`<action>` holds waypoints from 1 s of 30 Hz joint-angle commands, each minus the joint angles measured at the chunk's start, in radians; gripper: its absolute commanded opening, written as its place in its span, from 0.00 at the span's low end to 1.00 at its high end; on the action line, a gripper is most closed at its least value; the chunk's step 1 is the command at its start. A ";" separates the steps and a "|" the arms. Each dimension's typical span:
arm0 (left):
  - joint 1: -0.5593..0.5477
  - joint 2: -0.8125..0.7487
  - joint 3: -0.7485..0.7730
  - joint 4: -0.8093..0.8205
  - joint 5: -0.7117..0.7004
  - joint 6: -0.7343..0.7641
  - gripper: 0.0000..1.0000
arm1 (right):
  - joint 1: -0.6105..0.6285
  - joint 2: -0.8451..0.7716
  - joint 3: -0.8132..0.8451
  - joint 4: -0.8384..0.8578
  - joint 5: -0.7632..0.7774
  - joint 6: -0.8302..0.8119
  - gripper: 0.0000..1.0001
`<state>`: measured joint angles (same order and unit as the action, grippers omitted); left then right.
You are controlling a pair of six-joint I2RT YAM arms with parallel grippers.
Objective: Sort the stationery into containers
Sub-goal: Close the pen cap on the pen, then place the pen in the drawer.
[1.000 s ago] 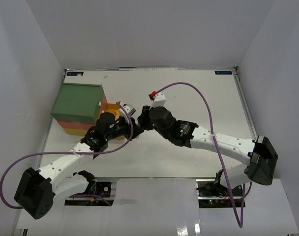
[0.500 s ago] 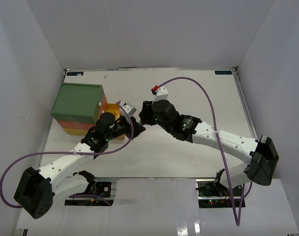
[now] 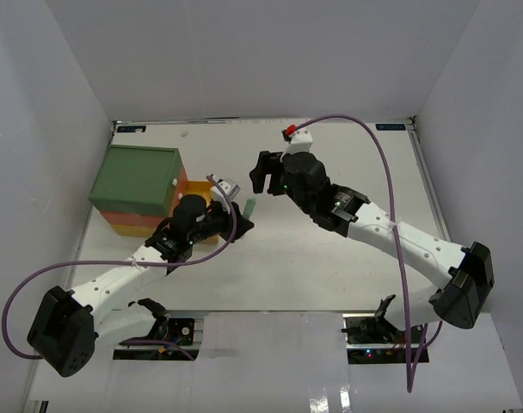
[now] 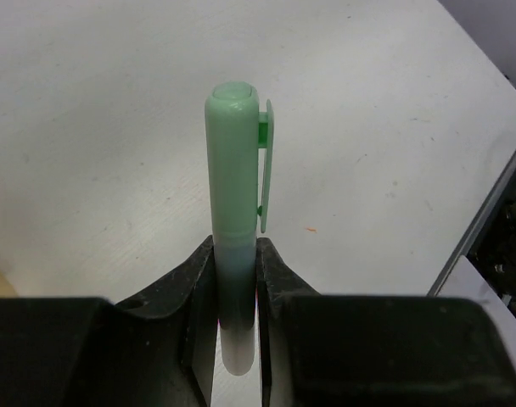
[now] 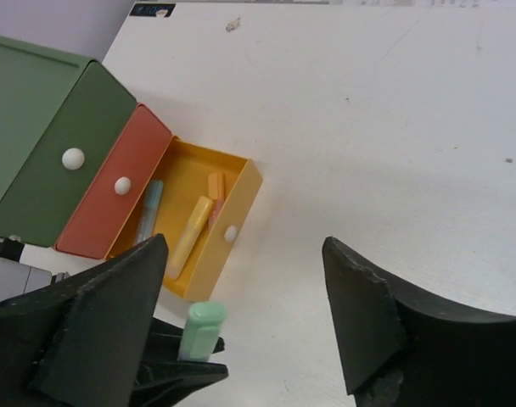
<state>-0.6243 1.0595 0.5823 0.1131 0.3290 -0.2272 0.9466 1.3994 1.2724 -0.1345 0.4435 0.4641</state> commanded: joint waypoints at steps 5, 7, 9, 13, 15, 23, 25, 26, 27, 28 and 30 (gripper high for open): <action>0.033 0.059 0.174 -0.311 -0.266 -0.063 0.00 | -0.129 -0.192 -0.155 0.012 0.032 -0.070 0.93; 0.067 0.085 0.247 -0.415 -0.301 -0.054 0.00 | -0.161 -0.249 -0.203 0.009 0.032 -0.087 0.97; 0.118 0.120 0.296 -0.481 -0.314 -0.040 0.00 | -0.180 -0.286 -0.276 0.009 0.029 -0.103 0.98; 0.184 0.206 0.425 -0.619 -0.428 -0.005 0.01 | -0.193 -0.376 -0.390 0.009 0.017 -0.120 0.98; 0.201 0.258 0.447 -0.632 -0.439 0.011 0.02 | -0.200 -0.408 -0.447 0.009 0.008 -0.125 0.98; 0.253 0.422 0.511 -0.602 -0.485 0.038 0.30 | -0.218 -0.494 -0.564 0.009 -0.046 -0.148 0.98; 0.258 0.451 0.525 -0.598 -0.489 0.037 0.40 | -0.216 -0.507 -0.584 0.007 -0.058 -0.156 0.98; 0.258 0.459 0.540 -0.598 -0.489 0.037 0.44 | -0.219 -0.511 -0.590 0.007 -0.065 -0.159 0.98; 0.258 0.462 0.548 -0.601 -0.487 0.037 0.52 | -0.218 -0.520 -0.596 0.007 -0.068 -0.160 0.98; 0.258 0.462 0.557 -0.601 -0.484 0.037 0.57 | -0.220 -0.525 -0.608 0.007 -0.072 -0.162 0.98; 0.258 0.458 0.580 -0.602 -0.466 0.031 0.67 | -0.220 -0.533 -0.614 0.007 -0.089 -0.165 0.98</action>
<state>-0.3691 1.5505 1.0882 -0.4992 -0.1383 -0.1951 0.7322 0.8875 0.6693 -0.1566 0.3847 0.3252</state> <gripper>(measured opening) 0.640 0.981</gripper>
